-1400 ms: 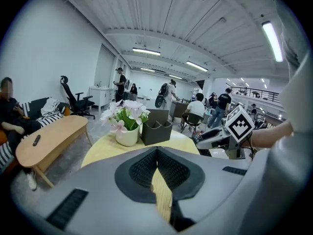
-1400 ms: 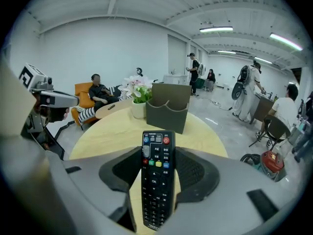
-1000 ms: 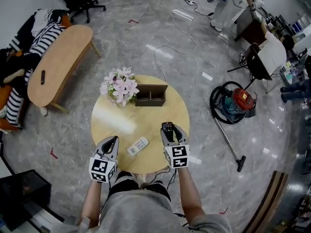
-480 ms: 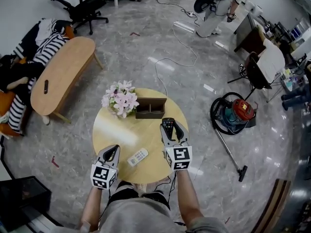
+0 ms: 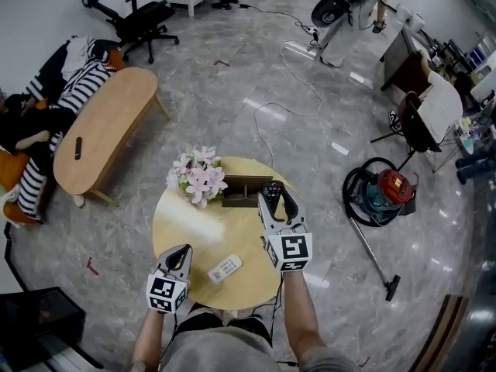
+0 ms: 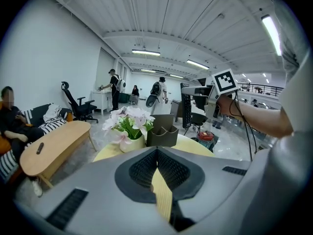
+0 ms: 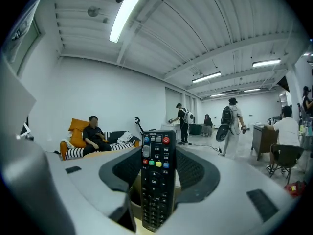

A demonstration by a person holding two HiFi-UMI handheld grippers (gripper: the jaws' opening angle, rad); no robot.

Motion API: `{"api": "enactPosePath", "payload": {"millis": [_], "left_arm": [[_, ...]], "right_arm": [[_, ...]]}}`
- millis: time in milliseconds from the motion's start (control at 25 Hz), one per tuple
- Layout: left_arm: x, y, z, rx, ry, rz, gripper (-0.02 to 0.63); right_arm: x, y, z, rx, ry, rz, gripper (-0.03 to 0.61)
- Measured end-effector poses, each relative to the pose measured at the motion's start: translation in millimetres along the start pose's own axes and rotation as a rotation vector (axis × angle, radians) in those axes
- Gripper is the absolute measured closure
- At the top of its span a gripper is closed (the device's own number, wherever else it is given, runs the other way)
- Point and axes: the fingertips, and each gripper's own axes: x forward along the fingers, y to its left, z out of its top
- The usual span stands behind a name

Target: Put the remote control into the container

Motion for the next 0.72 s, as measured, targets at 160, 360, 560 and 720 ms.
{"api": "enactPosePath", "payload": {"millis": [160,360,560,720], "left_arm": [[10,8,-4,-0.004,0.020,0.002,0.607],[22,12,-13,-0.012,0.050,-0.010,0.607],[36,15,-27,-0.009,0.078,-0.024,0.607],[47,16,-37,-0.007,0.091,-0.037,0.607]], "right_arm": [[17,-5,0,0.002,-0.031,0.000,0.367],[31,-12,-3,0.009,-0.070,-0.011,0.367],[42,-17,-17,0.010,-0.114,-0.021,0.367],[53,-22,-34,0.027,-0.122,-0.028,0.367]]}}
